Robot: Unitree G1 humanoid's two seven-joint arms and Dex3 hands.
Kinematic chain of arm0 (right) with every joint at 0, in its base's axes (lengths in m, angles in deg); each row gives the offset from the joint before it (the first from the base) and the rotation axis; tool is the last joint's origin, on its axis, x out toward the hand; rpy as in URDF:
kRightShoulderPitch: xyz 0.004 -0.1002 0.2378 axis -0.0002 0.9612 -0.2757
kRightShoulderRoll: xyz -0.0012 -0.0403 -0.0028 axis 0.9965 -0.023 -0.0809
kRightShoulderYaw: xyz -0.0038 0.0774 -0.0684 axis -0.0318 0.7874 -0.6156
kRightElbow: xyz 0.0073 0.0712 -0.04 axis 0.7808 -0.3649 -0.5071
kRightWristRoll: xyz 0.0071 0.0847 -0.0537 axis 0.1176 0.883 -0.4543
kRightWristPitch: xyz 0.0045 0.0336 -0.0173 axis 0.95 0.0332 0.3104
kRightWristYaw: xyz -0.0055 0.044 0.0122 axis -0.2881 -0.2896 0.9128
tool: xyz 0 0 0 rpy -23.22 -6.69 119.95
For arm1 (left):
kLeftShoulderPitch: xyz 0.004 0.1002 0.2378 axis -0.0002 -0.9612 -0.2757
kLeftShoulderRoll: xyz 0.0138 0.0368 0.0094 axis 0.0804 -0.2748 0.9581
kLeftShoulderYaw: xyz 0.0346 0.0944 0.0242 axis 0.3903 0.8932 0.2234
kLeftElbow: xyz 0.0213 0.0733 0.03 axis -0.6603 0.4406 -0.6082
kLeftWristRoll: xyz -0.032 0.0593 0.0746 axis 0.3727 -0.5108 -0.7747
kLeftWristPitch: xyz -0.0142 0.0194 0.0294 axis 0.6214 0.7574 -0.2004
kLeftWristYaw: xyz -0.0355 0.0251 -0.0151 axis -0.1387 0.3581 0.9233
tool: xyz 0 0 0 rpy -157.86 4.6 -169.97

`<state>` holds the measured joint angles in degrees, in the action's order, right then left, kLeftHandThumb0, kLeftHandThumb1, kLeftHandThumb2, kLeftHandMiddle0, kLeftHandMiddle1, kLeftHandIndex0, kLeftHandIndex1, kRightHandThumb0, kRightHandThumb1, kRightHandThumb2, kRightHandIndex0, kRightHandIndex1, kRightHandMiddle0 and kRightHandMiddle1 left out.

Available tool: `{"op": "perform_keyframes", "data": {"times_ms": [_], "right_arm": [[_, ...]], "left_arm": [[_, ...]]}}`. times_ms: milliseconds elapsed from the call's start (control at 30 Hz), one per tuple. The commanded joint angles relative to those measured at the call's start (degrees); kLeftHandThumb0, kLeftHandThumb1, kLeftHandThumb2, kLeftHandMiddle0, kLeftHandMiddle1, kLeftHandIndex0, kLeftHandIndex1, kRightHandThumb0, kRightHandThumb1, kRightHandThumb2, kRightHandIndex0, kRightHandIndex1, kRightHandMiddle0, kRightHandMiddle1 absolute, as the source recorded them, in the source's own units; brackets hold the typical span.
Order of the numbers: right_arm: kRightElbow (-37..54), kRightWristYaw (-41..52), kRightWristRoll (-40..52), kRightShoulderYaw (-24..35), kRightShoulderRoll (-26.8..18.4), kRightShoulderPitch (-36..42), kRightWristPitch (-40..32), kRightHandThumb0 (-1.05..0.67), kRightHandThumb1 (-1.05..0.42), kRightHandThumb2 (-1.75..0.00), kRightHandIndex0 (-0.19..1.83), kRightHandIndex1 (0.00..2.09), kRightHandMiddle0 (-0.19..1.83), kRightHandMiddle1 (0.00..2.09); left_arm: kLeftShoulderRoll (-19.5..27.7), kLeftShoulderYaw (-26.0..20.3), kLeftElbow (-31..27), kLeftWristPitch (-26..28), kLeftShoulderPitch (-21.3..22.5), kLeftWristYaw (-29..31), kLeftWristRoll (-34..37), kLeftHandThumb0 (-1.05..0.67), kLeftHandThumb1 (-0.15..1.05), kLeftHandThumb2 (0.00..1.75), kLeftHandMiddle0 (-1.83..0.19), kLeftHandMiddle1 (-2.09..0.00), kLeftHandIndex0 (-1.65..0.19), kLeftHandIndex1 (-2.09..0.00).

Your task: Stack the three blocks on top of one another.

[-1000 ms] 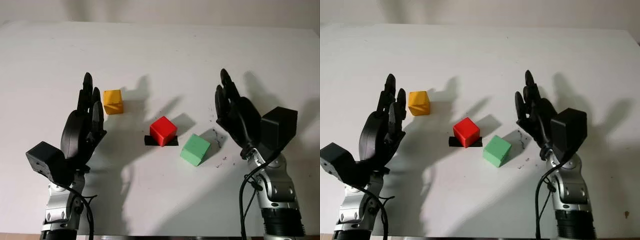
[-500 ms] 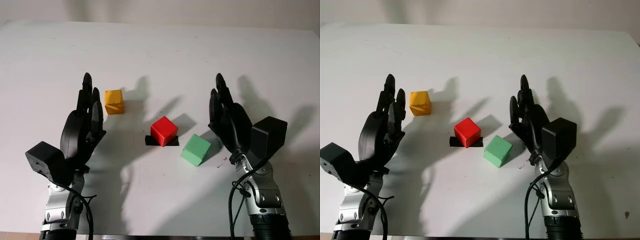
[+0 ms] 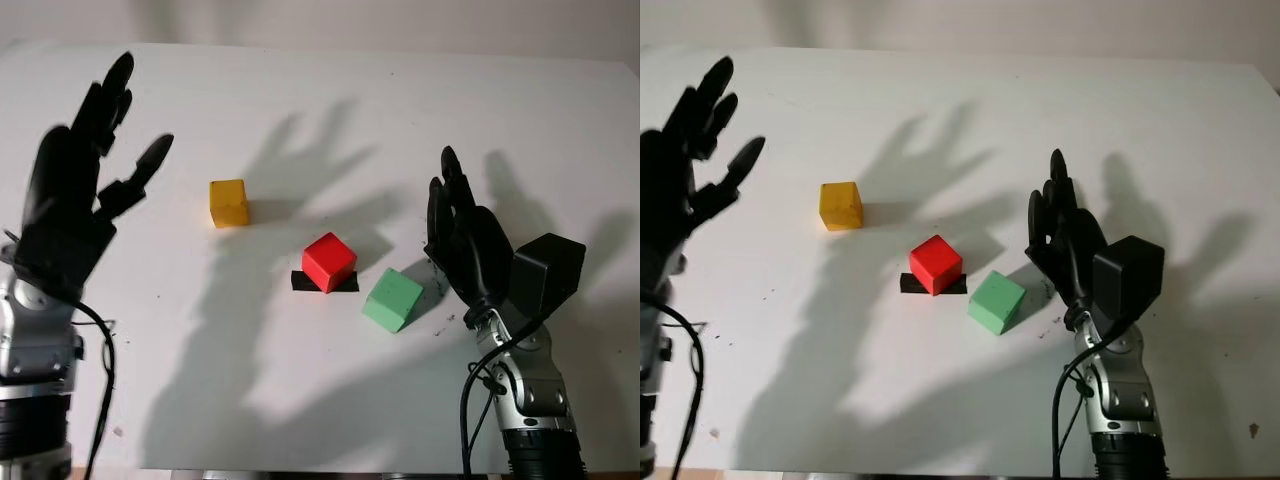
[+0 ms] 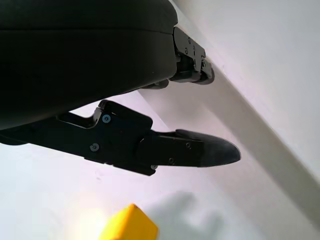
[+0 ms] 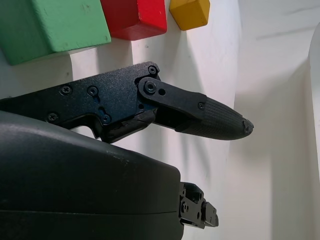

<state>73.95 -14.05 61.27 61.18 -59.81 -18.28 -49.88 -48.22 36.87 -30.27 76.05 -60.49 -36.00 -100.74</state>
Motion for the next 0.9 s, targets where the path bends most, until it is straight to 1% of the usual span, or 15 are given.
{"op": "perform_keyframes", "data": {"times_ms": [0, 67, 200, 267, 333, 433, 600, 700, 800, 867], "right_arm": [[1.1, 0.0, 0.3, 0.3, -0.4, 0.8, -0.2, -0.75, -1.05, -0.73, -0.19, 0.0, -0.19, 0.0], [1.0, -0.1, 0.3, 0.3, -0.4, 0.7, -0.1, -0.74, -1.05, -0.73, -0.19, 0.0, -0.19, 0.0], [0.8, -0.1, 0.1, 0.2, -0.5, 0.6, 0.0, -0.74, -1.05, -0.73, -0.19, 0.0, -0.19, 0.0], [0.9, 0.0, 0.1, 0.2, -0.5, 0.6, 0.0, -0.74, -1.05, -0.73, -0.19, 0.0, -0.19, 0.0], [0.9, 0.0, -0.1, 0.1, -0.6, 0.7, 0.2, -0.74, -1.05, -0.73, -0.19, 0.0, -0.19, 0.0], [1.1, -0.3, 0.1, 0.2, -0.4, 0.8, 0.0, -0.75, -1.05, -0.72, -0.19, 0.0, -0.19, 0.0], [1.1, 0.0, 0.3, 0.2, -0.4, 0.9, 0.2, -0.74, -1.05, -0.72, -0.19, 0.0, -0.19, 0.0], [0.9, 0.1, 0.4, 0.1, -0.4, 0.9, 0.2, -0.73, -1.05, -0.73, -0.19, 0.0, -0.19, 0.0], [0.9, 0.1, 0.2, 0.0, -0.4, 0.9, 0.1, -0.73, -1.05, -0.73, -0.19, 0.0, -0.19, 0.0], [0.9, 0.1, 0.0, -0.1, -0.5, 0.9, 0.2, -0.73, -1.05, -0.73, -0.19, 0.0, -0.19, 0.0]], "left_arm": [[3.4, 1.9, -1.0, 1.5, 2.7, 2.1, -2.1, -0.74, 1.04, 0.08, -0.11, -0.04, -0.31, -0.13], [5.8, 4.6, -1.4, 4.3, 4.5, 4.7, -5.4, -0.8, 1.03, 0.06, -0.07, -0.03, -0.29, -0.1], [8.7, 10.0, 0.7, 2.0, 6.7, 6.5, -11.7, -0.89, 1.04, 0.07, -0.03, -0.03, -0.25, -0.07], [9.1, 12.4, 1.7, 2.3, 7.8, 7.3, -14.4, -0.9, 1.04, 0.08, 0.0, -0.03, -0.23, -0.06], [9.3, 15.7, 3.1, 2.5, 9.3, 7.9, -18.5, -0.95, 1.05, 0.11, 0.02, -0.03, -0.22, -0.05], [7.9, 19.1, 5.0, 3.1, 11.3, 8.7, -22.1, -0.96, 1.04, 0.1, 0.03, -0.04, -0.22, -0.05], [7.0, 21.2, 6.6, 2.0, 12.0, 8.5, -23.8, -0.93, 1.02, 0.06, 0.06, -0.04, -0.2, -0.04], [6.8, 22.0, 7.4, 0.8, 12.1, 8.4, -24.2, -0.95, 1.04, 0.07, 0.08, -0.04, -0.17, -0.04], [6.4, 23.0, 7.6, 0.8, 12.3, 8.7, -25.6, -0.99, 1.05, 0.06, 0.08, -0.05, -0.17, -0.04], [6.2, 23.5, 7.8, 1.1, 12.4, 8.9, -26.4, -0.99, 1.03, 0.05, 0.08, -0.05, -0.18, -0.05]]}}
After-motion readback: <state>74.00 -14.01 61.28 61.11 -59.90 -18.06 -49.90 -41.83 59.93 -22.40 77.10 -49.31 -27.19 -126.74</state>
